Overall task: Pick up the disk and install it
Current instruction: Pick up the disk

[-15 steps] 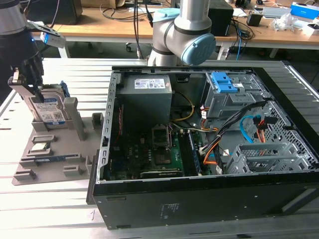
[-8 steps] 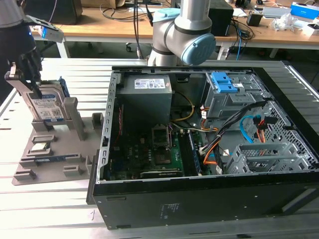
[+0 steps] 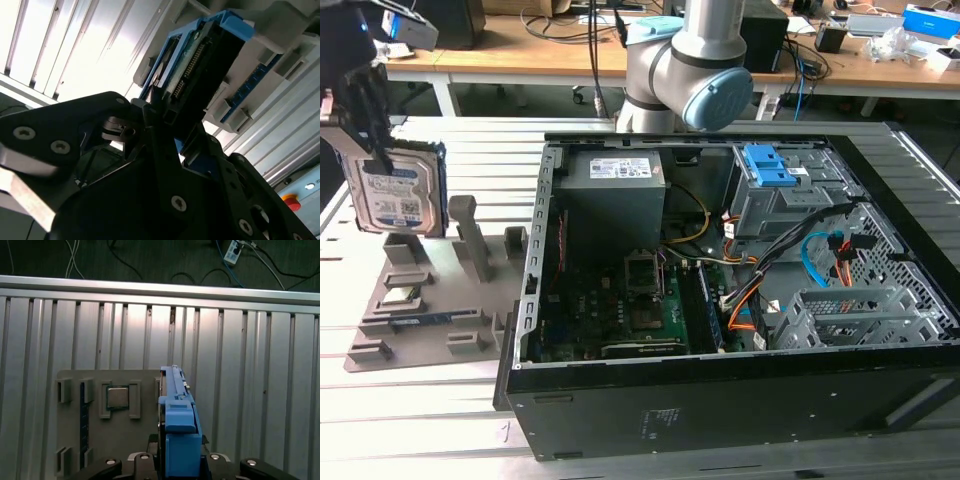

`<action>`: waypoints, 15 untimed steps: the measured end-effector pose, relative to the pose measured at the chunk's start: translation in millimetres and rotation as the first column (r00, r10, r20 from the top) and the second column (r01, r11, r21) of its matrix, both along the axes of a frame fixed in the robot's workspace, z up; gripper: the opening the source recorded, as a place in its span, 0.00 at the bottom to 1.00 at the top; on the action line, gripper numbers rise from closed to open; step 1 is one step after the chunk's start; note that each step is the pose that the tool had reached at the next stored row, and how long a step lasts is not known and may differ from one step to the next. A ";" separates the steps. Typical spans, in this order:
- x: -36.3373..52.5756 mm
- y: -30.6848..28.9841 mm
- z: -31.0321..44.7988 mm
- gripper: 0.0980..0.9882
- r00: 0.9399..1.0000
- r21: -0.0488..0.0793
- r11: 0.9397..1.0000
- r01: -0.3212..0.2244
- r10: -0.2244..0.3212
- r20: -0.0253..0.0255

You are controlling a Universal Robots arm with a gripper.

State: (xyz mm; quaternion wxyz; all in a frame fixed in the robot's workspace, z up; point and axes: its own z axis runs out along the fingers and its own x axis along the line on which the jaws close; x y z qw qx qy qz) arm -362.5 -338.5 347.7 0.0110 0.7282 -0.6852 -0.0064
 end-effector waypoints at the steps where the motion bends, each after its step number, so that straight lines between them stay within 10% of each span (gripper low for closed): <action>1: 0.0 0.1 2.7 0.30 1.000 0.000 1.000 0.000 0.000 0.000; 15: 0.0 1.4 59.9 0.30 1.000 0.000 1.000 0.000 0.000 0.000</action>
